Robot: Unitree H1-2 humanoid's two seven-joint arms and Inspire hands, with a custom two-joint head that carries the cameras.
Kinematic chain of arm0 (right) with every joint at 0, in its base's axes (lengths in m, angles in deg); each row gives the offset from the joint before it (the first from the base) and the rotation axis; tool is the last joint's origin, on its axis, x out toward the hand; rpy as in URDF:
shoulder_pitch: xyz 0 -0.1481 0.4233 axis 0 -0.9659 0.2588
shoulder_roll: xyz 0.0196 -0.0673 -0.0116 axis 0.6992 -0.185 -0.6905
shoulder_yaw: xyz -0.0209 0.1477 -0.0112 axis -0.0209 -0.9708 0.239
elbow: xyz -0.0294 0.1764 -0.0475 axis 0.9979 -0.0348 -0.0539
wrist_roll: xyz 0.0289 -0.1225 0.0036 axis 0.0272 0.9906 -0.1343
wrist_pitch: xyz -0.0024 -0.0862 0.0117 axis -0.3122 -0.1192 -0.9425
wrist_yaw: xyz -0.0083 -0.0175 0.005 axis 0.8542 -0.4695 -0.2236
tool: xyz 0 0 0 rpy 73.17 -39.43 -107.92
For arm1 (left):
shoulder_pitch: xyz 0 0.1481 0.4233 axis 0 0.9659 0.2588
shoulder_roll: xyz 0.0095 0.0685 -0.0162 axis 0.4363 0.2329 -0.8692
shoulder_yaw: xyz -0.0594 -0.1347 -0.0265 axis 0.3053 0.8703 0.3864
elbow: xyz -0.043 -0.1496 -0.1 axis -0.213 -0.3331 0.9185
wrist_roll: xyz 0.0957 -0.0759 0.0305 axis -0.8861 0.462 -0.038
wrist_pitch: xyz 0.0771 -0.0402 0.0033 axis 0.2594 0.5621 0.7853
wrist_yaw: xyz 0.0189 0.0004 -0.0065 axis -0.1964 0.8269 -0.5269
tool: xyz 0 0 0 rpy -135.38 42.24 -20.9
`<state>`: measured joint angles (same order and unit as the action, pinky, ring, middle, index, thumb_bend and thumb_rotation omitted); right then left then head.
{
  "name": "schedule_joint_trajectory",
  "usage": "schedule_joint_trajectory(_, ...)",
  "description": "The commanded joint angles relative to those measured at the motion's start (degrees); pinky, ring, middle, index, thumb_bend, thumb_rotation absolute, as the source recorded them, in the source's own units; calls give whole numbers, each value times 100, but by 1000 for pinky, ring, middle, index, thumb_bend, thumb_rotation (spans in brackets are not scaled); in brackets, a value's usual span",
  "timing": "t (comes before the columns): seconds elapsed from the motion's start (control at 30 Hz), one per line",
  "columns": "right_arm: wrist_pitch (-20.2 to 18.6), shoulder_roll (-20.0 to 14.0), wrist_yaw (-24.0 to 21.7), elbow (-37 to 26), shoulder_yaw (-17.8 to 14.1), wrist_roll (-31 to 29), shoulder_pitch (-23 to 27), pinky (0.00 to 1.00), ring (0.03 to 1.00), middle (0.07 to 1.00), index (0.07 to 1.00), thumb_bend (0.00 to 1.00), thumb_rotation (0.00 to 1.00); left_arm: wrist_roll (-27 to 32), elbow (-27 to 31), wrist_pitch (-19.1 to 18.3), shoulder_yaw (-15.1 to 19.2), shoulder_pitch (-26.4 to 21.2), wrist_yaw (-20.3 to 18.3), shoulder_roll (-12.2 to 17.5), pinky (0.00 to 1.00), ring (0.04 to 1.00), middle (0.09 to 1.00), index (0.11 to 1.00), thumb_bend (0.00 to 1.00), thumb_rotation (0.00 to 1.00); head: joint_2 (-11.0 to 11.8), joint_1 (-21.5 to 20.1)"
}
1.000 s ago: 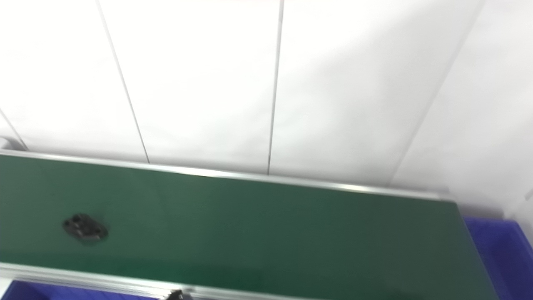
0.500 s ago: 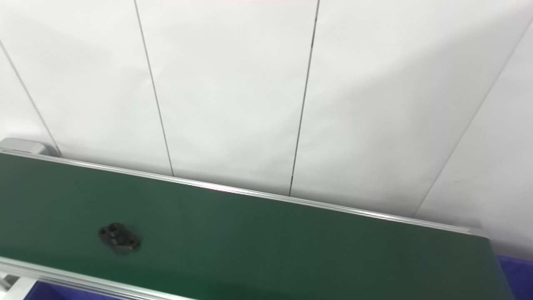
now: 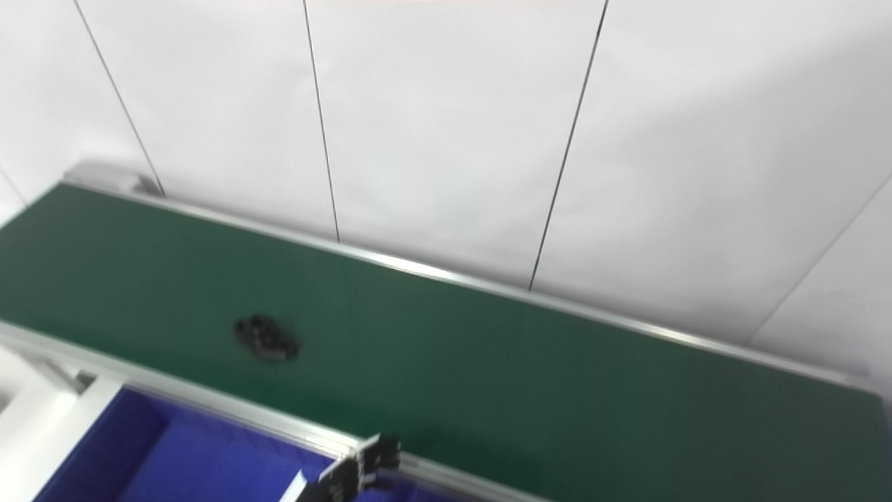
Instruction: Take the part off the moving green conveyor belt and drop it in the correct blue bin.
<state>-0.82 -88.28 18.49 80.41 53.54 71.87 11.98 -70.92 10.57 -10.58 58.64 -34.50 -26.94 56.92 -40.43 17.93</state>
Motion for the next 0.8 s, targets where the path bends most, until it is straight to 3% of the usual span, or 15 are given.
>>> schedule_joint_trajectory(0.0, 332, -37, -95, -176, -43, -83, -63, 1000, 1000, 1000, 1000, 901, 997, -14, 183, 123, -10, 104, -22, -74, 778, 847, 871, 873, 857, 668, -7, 15)
schedule_joint_trajectory(0.4, 127, -11, -163, -345, -80, -120, -113, 1000, 1000, 1000, 1000, 886, 1000, -64, 318, -8, -41, 229, -77, -213, 848, 907, 920, 930, 820, 739, -170, -155)
schedule_joint_trajectory(0.77, 136, 70, -137, -476, -6, 23, -125, 1000, 1000, 1000, 1000, 839, 1000, -163, 528, 35, 28, 439, -150, -54, 894, 943, 960, 977, 786, 840, -241, -591)
